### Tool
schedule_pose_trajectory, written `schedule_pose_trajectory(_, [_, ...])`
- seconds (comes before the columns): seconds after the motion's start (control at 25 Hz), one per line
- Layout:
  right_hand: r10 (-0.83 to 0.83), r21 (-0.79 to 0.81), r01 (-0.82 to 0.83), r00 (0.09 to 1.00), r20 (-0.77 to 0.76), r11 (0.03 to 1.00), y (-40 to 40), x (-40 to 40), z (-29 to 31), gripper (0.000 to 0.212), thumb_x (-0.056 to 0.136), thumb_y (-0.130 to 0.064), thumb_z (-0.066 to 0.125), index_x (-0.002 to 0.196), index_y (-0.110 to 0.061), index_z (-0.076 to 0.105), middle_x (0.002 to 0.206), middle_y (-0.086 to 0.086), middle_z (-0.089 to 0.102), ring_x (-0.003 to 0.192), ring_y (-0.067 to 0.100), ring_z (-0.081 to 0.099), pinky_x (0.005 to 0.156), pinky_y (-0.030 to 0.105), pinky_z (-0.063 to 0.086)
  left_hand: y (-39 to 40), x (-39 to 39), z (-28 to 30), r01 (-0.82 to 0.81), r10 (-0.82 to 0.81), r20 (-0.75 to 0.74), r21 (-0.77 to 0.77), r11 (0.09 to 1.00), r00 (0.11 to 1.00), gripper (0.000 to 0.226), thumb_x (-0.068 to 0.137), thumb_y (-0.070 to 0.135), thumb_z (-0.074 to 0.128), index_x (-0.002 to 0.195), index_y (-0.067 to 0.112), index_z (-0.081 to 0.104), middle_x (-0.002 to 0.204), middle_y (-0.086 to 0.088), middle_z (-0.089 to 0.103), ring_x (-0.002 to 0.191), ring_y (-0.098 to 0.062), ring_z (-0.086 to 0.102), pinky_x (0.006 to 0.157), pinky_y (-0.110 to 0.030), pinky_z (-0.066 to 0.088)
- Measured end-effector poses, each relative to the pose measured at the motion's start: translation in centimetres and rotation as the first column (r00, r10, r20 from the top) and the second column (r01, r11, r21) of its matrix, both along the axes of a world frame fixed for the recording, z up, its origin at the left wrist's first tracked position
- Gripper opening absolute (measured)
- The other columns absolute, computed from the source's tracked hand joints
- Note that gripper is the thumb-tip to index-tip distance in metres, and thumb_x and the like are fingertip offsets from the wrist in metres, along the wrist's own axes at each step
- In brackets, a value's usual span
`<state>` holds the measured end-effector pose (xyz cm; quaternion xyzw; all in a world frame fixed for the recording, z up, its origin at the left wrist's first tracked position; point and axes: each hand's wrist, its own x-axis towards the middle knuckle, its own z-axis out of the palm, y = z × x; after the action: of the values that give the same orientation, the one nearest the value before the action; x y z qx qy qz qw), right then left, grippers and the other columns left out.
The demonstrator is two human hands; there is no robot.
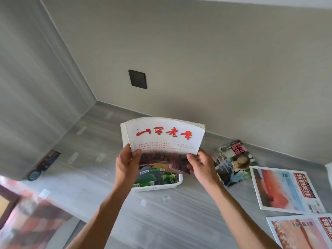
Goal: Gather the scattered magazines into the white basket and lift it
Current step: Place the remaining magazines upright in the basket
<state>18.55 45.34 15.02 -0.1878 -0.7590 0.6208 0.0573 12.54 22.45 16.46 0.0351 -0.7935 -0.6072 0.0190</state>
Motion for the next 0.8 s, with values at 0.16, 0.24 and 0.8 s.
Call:
schedule_pose_trajectory(0.16, [0.011, 0.192, -0.049, 0.980, 0.197, 0.980, -5.4, -5.5, -1.9, 0.027, 0.094, -0.011, 0.052, 0.121, -0.011, 0.057, 0.115, 0.009, 0.069, 0.086, 0.029, 0.069, 0.074, 0.040, 0.055, -4.2, -4.8, -3.3, 0.008, 0.018, 0.139, -0.186, 0.983, 0.990, 0.023, 0.087, 0.008, 0.057, 0.107, 0.017, 0.064, 0.100, -0.007, 0.074, 0.083, -0.024, 0.068, 0.073, -0.036, 0.053])
schedule_pose_trajectory(0.24, [-0.095, 0.417, 0.000, 0.974, 0.208, 0.909, -7.1, -5.0, -3.4, 0.037, 0.089, -0.010, 0.058, 0.125, -0.014, 0.053, 0.124, 0.009, 0.064, 0.105, 0.031, 0.064, 0.085, 0.040, 0.052, -6.2, -4.9, -6.6, 0.105, 0.015, 0.285, -0.403, 0.909, 0.959, 0.034, 0.086, 0.017, 0.061, 0.119, 0.013, 0.054, 0.114, -0.015, 0.066, 0.097, -0.035, 0.065, 0.080, -0.042, 0.053])
schedule_pose_trajectory(0.8, [0.178, 0.775, -0.511, 0.859, 0.480, 0.371, -11.4, 11.3, -9.3, 0.036, 0.056, -0.051, 0.075, 0.084, -0.030, 0.068, 0.075, -0.012, 0.065, 0.068, 0.013, 0.065, 0.082, 0.032, 0.031, -9.7, 3.1, -13.0, 0.591, -0.394, 0.455, -0.472, 0.654, 0.799, 0.066, 0.098, 0.013, 0.042, 0.154, 0.019, 0.009, 0.115, -0.026, 0.068, 0.084, -0.039, 0.068, 0.065, -0.036, 0.048])
